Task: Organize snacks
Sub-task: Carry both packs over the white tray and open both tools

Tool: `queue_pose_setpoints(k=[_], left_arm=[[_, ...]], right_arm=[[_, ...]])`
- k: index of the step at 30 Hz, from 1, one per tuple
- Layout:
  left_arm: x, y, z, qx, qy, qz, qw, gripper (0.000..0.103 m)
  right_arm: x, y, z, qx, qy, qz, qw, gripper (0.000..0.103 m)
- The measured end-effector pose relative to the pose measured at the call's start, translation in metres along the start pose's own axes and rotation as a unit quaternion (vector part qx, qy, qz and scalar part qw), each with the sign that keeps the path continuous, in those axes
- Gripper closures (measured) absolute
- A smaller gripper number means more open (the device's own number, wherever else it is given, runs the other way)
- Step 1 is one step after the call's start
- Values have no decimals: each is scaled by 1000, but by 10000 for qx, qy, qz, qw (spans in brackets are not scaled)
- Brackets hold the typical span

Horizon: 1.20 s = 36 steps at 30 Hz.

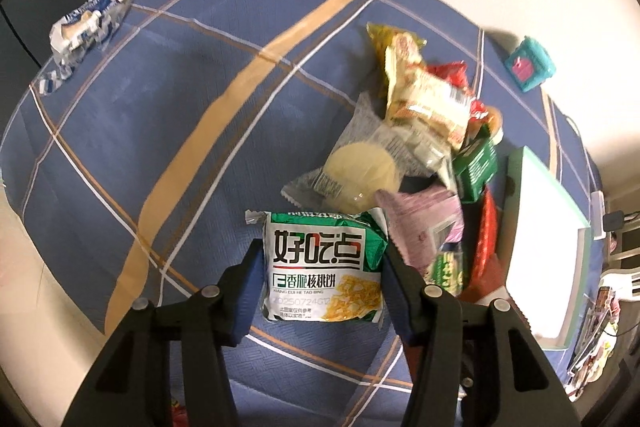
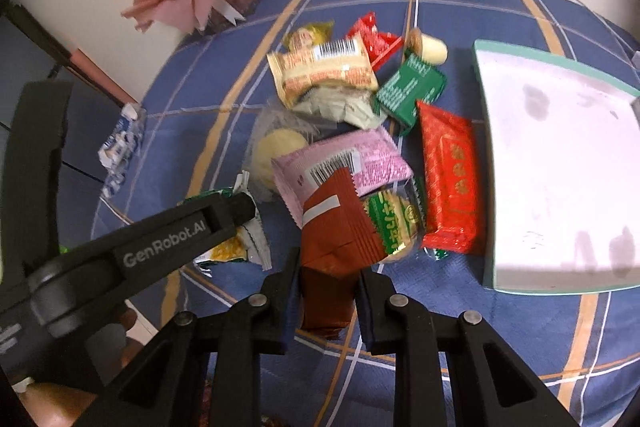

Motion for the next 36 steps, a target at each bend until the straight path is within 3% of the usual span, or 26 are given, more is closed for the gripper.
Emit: queue_pose_setpoints(k=[7,12,19,29,36], left_arm=[[7,10,-10,66,-168,-202,9996,47],[12,13,-40,106,-569,-253,9980,47],[17,15,-96,147,-1260,-373,9912,47],[18,1,-174,276,-1994,-443,9785,47],[13,-24,-221,313,-2389,-465,9694,46]], right_arm=[[-6,35,-20,125,-180,-335,9992,77],[-15,52,-65,668,-680,-523,9941,77],[-19,85,-133,966,-1461,-791,9814,77],[-26,109,-212,1028,-2353,-1072,9605,77],[-41,107,-241,1021,-2437,-1223,9567,77]])
Point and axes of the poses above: each gripper's, at about its wrist camera, not at the fingertips, and y roughly against the way its jaws point, z to its left, x to its underside, the point moved 8 cm from there along -y, roughly the way its jaws point, and after that the axes turned 7 degrees about z, right-handed, at the moved point
